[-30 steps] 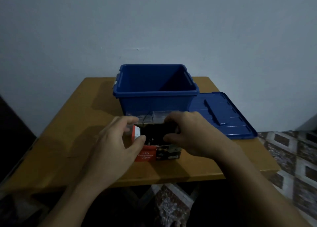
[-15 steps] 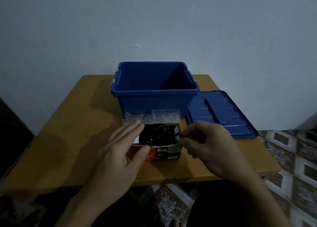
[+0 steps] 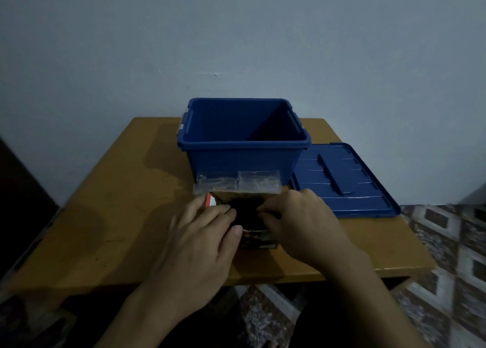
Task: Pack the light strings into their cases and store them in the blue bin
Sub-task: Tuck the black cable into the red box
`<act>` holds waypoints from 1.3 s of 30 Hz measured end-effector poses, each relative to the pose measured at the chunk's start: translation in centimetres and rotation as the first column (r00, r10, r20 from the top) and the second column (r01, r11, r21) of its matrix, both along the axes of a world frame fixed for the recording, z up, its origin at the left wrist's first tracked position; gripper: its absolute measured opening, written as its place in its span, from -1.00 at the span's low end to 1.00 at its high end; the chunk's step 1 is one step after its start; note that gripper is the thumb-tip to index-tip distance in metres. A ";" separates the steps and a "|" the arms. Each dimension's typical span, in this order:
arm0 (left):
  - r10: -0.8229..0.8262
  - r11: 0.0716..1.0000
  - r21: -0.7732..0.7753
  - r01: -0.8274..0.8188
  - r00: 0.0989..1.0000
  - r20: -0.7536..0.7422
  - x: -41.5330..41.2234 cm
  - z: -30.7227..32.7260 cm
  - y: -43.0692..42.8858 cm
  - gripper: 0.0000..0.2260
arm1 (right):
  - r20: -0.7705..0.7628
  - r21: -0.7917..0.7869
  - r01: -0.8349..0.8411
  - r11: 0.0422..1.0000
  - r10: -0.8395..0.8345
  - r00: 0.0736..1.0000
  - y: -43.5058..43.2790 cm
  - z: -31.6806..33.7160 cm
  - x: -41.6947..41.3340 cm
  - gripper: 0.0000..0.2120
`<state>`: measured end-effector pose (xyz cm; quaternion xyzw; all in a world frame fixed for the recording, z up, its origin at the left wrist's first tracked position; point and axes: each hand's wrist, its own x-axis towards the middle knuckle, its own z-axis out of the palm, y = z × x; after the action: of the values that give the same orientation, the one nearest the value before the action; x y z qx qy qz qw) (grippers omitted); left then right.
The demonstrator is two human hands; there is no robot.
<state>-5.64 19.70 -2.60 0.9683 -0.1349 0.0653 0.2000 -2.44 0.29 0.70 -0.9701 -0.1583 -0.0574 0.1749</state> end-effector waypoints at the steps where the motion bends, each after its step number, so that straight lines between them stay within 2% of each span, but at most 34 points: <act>1: 0.000 1.000 0.023 0.000 1.000 0.008 -0.1 0.2 -0.1 -0.33 | -0.025 -0.006 -0.006 1.000 0.005 1.000 0.0 0.2 0.1 -0.80; 4: 0.002 1.000 0.005 -0.002 0.998 0.061 0.2 0.6 -0.3 -0.47 | -0.064 -0.017 -0.017 1.000 0.016 0.998 -0.1 0.4 0.3 -0.80; 6: 0.000 0.982 -0.191 0.009 0.999 0.049 0.5 1.3 -0.3 -0.58 | -0.040 0.006 -0.010 1.000 0.010 0.999 -0.2 0.3 0.3 -0.81; 8: 0.049 0.939 -0.342 -0.022 0.996 0.072 0.8 1.9 -0.2 -0.73 | 0.061 0.081 0.010 0.997 -0.015 0.998 -0.3 -0.2 0.0 -0.84; 10: 0.126 0.925 -0.374 -0.065 0.982 0.140 0.9 2.6 -0.1 -0.88 | 0.175 0.180 0.019 0.984 -0.051 0.983 -0.2 -0.8 -0.3 -0.88; 12: 0.181 0.914 -0.395 -0.096 0.966 0.183 1.0 2.5 0.1 -0.83 | 0.187 0.283 0.052 0.958 -0.108 0.976 -0.1 -1.2 -0.4 -0.94; 17: 0.257 0.829 -0.549 -0.103 0.943 0.212 1.1 1.5 0.7 -0.90 | 0.032 0.535 0.170 0.828 -0.221 0.975 -0.6 -1.9 -0.1 -0.96; 22: 0.212 0.747 -0.650 -0.141 0.977 0.032 1.1 0.0 0.7 -0.79 | -0.095 0.628 0.195 0.753 -0.175 0.980 -0.7 -2.8 0.4 -0.95; 27: 0.035 0.795 -0.606 -0.032 0.999 -0.006 0.3 -0.4 0.6 -0.59 | -0.133 0.635 0.200 0.746 -0.149 0.980 -0.9 -2.8 0.4 -0.93; 30: -0.002 0.827 -0.562 0.009 1.000 0.013 0.4 -0.7 0.7 -0.59 | -0.062 0.552 0.162 0.818 -0.153 0.986 -0.8 -2.7 0.1 -0.96; 32: -0.006 0.875 -0.483 0.034 0.998 0.058 0.5 -0.9 0.8 -0.61 | -0.012 0.544 0.134 0.829 -0.152 0.988 -0.5 -2.5 -0.2 -0.84; 34: -0.014 0.916 -0.398 0.049 0.996 0.090 0.5 -1.0 0.7 -0.62 | -0.038 0.550 0.132 0.825 -0.133 0.990 0.1 -2.2 -0.2 -0.67; 36: -0.024 0.941 -0.334 0.056 0.995 0.100 0.5 -1.2 0.7 -0.61 | -0.051 0.483 0.127 0.866 -0.117 0.992 0.7 -2.2 -0.2 -0.54; 39: -0.037 0.957 -0.283 0.066 0.994 0.104 0.3 -1.1 0.8 -0.61 | -0.034 0.413 0.137 0.900 -0.136 0.990 1.0 -2.5 0.2 -0.61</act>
<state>-5.30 20.53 -3.67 0.9209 -0.1589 0.1262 0.3328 -2.25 1.28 -1.81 -0.9197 -0.0739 -0.0998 0.3726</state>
